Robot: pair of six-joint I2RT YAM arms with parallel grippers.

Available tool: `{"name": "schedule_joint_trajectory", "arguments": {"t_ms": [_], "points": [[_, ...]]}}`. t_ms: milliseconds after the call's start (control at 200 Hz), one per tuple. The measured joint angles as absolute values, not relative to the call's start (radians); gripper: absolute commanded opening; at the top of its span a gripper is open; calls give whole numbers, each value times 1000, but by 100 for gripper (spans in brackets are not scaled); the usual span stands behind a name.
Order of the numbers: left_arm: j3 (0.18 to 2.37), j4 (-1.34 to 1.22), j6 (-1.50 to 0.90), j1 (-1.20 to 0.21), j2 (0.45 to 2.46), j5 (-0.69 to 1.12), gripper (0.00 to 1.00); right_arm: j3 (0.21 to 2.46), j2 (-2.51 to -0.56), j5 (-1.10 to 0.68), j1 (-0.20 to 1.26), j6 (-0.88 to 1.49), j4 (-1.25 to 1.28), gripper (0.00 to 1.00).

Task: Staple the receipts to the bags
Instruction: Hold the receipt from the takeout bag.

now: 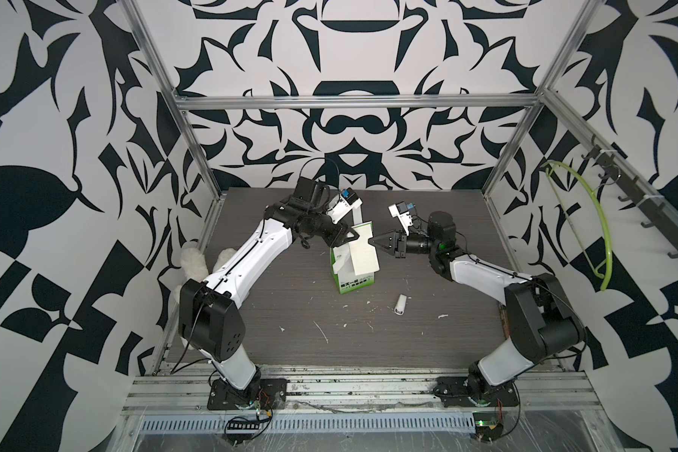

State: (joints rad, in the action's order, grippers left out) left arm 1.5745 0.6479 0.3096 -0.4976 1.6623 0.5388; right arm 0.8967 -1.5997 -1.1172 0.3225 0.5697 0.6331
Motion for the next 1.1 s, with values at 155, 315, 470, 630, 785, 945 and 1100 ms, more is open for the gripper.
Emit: {"name": "schedule_joint_trajectory", "arguments": {"t_ms": [155,315,470,630,785,945,1100], "points": [[1575,648,310,-498,1662,538,37,907,-1600,-1118,323,569,632,0],[1575,648,309,-498,1662,538,36,916,-1600,-1117,323,569,631,0],[1575,648,306,-498,1662,536,33,916,-1600,-1117,323,569,626,0],[1575,648,302,-498,1662,531,36,916,-1600,-1117,323,568,617,0],[1575,648,307,-498,1662,532,14,917,-1600,-1116,323,561,599,0],[1576,656,311,-498,1664,537,15,918,-1600,-1110,323,550,586,0],[1576,656,316,-498,1665,539,7,927,-1600,-1110,323,546,571,28]]}}
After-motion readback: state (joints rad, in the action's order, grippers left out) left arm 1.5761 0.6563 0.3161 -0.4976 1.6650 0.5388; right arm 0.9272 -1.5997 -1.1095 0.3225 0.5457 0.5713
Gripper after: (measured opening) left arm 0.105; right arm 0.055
